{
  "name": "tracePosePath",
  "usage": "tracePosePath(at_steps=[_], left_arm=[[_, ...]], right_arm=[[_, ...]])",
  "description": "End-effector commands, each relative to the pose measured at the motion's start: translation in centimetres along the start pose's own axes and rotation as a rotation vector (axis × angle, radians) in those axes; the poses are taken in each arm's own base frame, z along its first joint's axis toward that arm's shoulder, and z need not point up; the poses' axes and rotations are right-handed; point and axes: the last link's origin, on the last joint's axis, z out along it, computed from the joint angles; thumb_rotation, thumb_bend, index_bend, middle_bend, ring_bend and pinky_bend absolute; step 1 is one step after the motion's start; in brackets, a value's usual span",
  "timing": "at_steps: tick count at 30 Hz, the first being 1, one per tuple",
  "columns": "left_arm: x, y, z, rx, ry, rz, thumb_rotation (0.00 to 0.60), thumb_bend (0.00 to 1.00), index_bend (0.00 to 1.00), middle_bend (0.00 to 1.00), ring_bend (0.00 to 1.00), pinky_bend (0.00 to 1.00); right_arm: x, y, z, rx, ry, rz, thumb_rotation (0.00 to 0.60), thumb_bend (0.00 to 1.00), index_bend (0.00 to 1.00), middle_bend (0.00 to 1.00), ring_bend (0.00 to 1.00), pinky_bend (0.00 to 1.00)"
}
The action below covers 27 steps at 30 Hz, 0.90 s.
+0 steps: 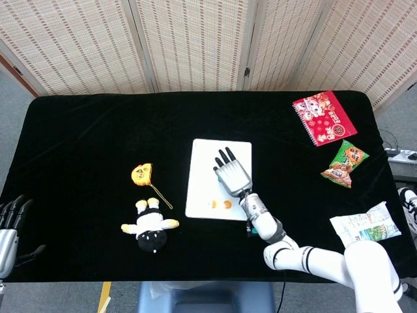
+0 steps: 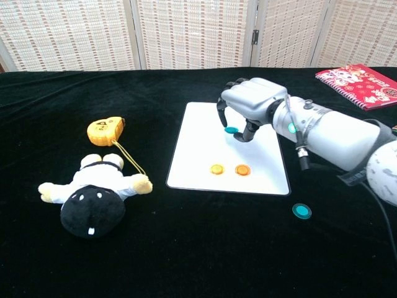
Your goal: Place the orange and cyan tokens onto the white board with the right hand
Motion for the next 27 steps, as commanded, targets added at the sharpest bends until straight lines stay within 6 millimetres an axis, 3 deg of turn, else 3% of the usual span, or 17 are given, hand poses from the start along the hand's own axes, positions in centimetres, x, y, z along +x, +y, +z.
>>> tracePosePath(at_steps=[1,11,19,23,27], left_arm=[[-0.1,-0.1,-0.1,0.003,-0.003,0.001,0.6,0.07,0.0,0.0,0.0,0.0],[-0.2,-0.2,0.1,0.001,-0.008,0.001,0.6,0.07,0.0,0.0,0.0,0.0],[-0.4,-0.3,0.2,0.005,-0.01,-0.002,0.6,0.07,0.0,0.0,0.0,0.0],[-0.4,-0.3,0.2,0.002,-0.008,-0.004,0.6,0.07,0.0,0.0,0.0,0.0],[-0.4,-0.3,0.4,-0.001,-0.008,-0.004,0.6,0.07,0.0,0.0,0.0,0.0]], right_arm=[[-0.1,-0.6,0.4,0.004,-0.005,-0.01,0.6,0.3,0.49,0.17,0.03,0.0],[0.2,-1.4,1.6,-0.008,-0.002,-0.045,0.6,0.3,0.47,0.16,0.04,0.0],[0.2,-1.8,1.4,0.01,-0.015,-0.027,0.6,0.3,0.15,0.13,0.03,0.0],[0.6,-1.0,0.8,0.004,0.001,-0.002,0.6,0.3,0.11,0.13,0.03,0.0],[1.0,0.5,-1.0,0.007,0.024,0.023,0.6,0.3,0.12,0.13,0.05,0.0]])
